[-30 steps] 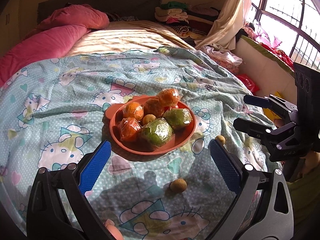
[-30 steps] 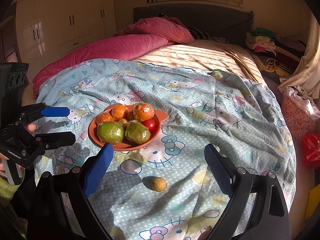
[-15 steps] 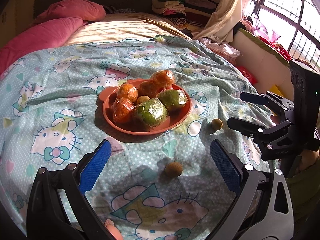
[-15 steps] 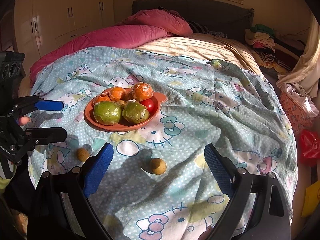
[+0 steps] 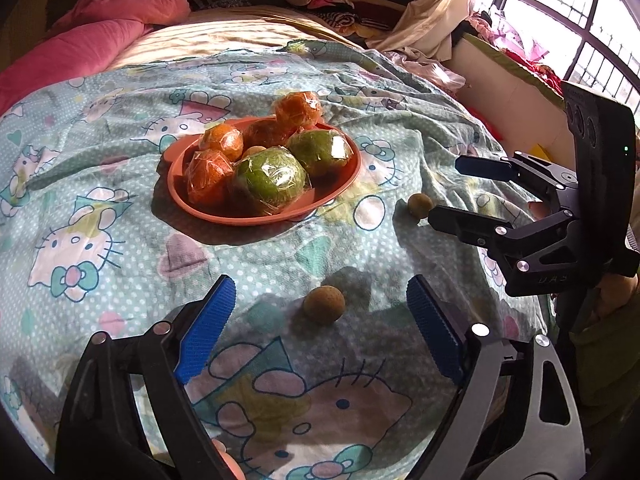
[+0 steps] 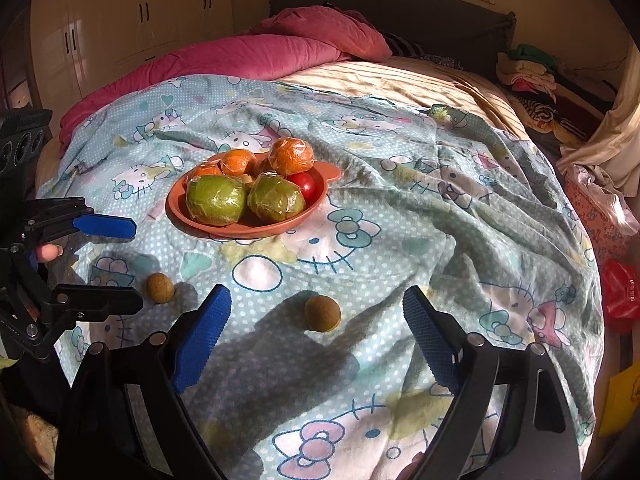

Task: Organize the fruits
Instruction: 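Grasp a small brown fruit with the left tool while the right tool grasps another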

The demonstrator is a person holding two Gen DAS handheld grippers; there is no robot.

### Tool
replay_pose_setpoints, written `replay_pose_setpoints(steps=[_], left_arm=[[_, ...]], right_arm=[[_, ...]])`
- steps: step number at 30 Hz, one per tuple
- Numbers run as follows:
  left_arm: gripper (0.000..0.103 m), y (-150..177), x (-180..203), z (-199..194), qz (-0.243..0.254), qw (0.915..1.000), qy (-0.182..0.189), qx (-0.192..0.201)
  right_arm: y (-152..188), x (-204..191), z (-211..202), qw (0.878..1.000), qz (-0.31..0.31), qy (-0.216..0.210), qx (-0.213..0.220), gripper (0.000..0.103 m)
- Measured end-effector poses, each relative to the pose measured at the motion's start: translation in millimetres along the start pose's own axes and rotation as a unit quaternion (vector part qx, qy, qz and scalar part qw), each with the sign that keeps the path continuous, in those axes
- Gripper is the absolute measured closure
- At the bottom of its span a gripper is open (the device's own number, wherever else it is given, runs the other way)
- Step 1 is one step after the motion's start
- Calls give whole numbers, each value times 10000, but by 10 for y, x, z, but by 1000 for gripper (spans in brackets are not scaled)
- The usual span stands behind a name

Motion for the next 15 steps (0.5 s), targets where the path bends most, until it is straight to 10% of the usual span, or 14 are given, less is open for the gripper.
replay_pose_setpoints(steps=[15], left_arm=[[55, 83, 37, 136, 93, 9996, 123, -221]], right_arm=[[165, 69, 330, 9990, 161, -194, -382, 73]])
Point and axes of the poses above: each gripper's, at about its wrist camera, not at the fingertips, and z roughly the way its jaws point, x to its right, y to its underside, the point moved 4 cm from there along z, roughly the way its jaws point, and after that the axes turned 10 degrees about -z, right-handed, at the moved point
